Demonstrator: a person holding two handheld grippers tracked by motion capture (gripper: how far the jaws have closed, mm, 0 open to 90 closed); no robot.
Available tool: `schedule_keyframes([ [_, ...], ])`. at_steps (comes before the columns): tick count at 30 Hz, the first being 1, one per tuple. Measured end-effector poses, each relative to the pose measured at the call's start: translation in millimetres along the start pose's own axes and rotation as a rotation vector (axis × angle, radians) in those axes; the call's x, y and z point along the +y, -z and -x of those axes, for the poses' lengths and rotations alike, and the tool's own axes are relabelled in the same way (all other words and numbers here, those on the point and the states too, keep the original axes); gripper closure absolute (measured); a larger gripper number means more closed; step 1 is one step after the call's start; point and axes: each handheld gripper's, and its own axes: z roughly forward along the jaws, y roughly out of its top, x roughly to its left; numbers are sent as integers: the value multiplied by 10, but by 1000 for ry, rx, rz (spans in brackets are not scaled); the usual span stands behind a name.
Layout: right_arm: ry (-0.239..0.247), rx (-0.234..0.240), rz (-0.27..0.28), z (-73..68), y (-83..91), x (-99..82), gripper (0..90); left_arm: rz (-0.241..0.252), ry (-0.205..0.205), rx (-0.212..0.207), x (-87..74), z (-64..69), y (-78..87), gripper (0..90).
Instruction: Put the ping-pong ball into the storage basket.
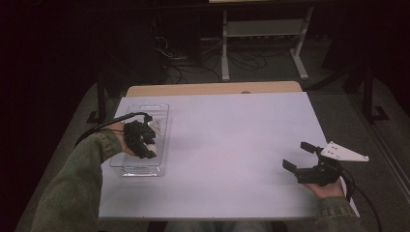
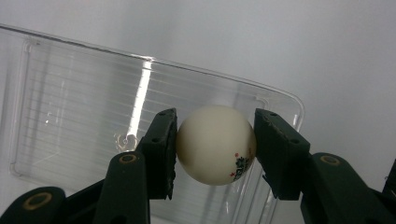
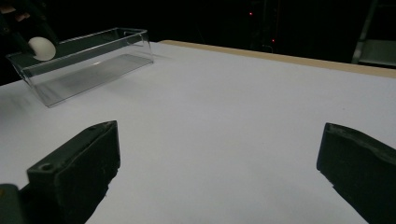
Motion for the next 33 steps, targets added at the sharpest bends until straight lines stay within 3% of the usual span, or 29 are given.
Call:
schedule_keyframes([
  [33, -1, -7, -11, 1, 15, -18, 0, -29, 16, -57, -56, -59, -391, 510],
])
